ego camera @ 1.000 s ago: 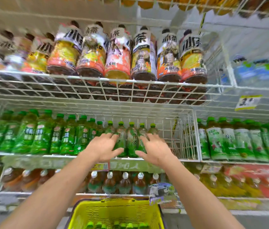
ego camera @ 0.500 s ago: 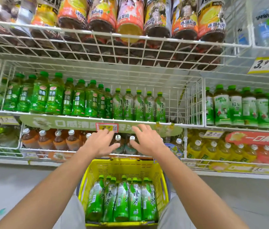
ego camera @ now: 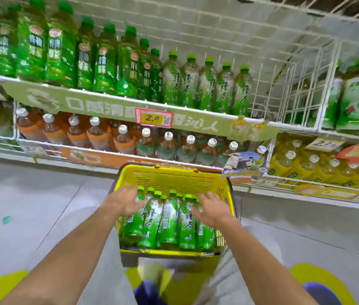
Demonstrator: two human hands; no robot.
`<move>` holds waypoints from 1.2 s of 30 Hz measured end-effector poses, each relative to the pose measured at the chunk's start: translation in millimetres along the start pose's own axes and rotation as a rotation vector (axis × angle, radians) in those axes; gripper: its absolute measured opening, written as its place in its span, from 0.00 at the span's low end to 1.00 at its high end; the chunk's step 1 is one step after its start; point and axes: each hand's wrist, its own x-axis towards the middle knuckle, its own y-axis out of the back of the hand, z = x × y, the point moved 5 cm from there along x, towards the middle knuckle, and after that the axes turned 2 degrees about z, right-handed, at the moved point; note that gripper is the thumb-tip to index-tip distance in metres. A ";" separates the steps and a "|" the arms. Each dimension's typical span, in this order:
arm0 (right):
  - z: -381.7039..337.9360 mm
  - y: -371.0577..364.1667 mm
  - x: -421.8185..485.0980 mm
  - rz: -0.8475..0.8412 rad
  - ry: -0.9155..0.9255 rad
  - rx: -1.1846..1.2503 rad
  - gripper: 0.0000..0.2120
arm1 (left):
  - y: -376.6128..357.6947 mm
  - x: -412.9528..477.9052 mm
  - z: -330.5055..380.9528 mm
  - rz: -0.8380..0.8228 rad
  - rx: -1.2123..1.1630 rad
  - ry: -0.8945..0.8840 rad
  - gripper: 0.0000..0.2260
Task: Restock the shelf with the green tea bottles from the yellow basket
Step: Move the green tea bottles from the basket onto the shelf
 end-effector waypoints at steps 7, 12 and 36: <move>43.9 -42.0 25.7 -0.051 -0.131 0.077 0.36 | -43.7 36.1 -7.6 -0.020 -0.134 0.043 0.26; 46.3 -65.8 47.8 -0.027 -0.180 0.213 0.30 | -56.4 50.0 -7.9 0.059 -0.223 0.097 0.25; 63.6 -73.2 32.2 0.093 -0.341 0.728 0.41 | -61.0 52.0 -23.1 -0.005 -0.625 0.260 0.37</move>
